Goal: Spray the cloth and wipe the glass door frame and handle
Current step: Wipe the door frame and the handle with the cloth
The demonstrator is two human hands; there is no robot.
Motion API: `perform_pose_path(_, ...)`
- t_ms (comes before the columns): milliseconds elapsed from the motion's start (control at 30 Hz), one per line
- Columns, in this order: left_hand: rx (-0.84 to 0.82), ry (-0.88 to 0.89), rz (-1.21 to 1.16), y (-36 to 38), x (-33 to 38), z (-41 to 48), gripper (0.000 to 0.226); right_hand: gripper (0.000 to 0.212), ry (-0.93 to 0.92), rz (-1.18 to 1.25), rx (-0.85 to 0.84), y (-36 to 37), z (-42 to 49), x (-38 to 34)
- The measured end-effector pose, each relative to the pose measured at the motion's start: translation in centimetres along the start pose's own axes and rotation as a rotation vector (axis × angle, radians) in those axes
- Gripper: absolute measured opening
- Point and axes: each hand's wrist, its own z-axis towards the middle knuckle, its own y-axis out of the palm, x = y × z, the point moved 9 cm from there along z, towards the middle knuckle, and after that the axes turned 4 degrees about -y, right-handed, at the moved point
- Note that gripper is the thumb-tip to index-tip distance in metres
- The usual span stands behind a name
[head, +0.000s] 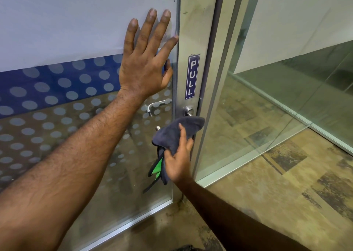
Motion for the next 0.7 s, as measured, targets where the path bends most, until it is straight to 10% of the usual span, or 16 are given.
perform_pose_path(500,-0.011,-0.01,-0.01,0.3,0.0,-0.3,0.051,0.08,-0.493,-0.766,-0.229,-3.3,0.4,0.8)
perform_pose_path(700,0.005,-0.013,0.001,0.1,-0.2,-0.2,0.049,0.086,-0.113,-0.367,-0.01,-8.7,5.0,3.5)
